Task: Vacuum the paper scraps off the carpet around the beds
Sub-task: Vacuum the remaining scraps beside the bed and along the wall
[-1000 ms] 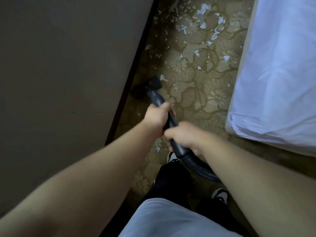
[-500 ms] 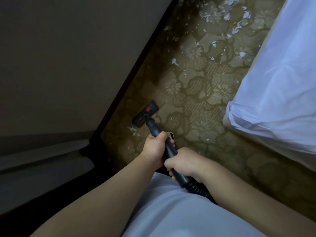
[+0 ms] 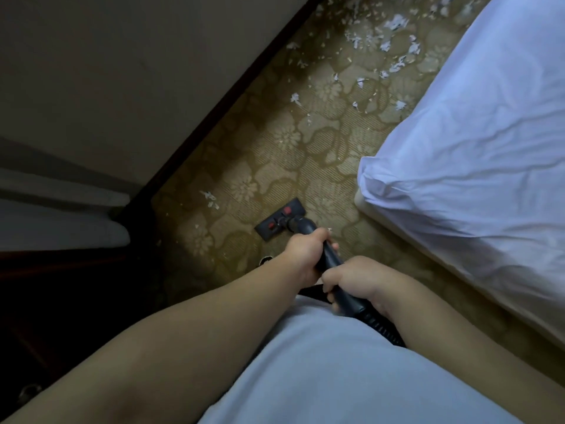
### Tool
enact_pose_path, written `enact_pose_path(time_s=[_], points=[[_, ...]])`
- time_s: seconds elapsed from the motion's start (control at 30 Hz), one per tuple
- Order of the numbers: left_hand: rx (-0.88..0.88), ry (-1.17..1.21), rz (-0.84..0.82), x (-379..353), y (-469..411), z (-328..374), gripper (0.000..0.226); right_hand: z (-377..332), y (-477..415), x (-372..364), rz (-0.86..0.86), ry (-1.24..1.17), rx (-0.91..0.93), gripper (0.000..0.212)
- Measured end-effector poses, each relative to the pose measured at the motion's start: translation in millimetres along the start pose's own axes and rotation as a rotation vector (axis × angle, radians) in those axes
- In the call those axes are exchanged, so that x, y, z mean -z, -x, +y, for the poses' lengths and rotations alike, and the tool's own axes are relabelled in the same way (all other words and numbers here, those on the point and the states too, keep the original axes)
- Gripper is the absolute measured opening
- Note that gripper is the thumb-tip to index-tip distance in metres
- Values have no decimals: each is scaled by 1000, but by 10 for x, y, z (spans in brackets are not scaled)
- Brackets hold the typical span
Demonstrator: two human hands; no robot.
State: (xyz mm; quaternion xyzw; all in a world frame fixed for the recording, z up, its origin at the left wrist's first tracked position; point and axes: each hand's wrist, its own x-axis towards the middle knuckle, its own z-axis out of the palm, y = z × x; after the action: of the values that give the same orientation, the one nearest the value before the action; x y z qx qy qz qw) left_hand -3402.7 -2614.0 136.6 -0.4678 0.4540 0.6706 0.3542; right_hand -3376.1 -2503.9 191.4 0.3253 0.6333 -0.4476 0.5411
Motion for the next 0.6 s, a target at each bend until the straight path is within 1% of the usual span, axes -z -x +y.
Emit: enact_pose_path(time_s=[0.23, 0.3, 0.37, 0.43, 0.53, 0.6], points=[[19, 44, -43, 107, 255, -221, 10, 253, 166, -49, -13, 42, 12, 14], [19, 50, -34, 242, 290, -171, 11, 201, 136, -173, -26, 59, 18, 20], [23, 66, -14, 437, 296, -67, 11, 85, 68, -349, -35, 74, 31, 26], [11, 95, 18, 689, 259, 78, 10, -89, -13, -573, -30, 98, 63, 27], [-6, 128, 61, 1145, 167, 367, 8, -440, -169, -978, -29, 156, 101, 23], [-18, 155, 82, 1487, 91, 608, 13, -719, -282, -1273, -33, 204, 119, 19]])
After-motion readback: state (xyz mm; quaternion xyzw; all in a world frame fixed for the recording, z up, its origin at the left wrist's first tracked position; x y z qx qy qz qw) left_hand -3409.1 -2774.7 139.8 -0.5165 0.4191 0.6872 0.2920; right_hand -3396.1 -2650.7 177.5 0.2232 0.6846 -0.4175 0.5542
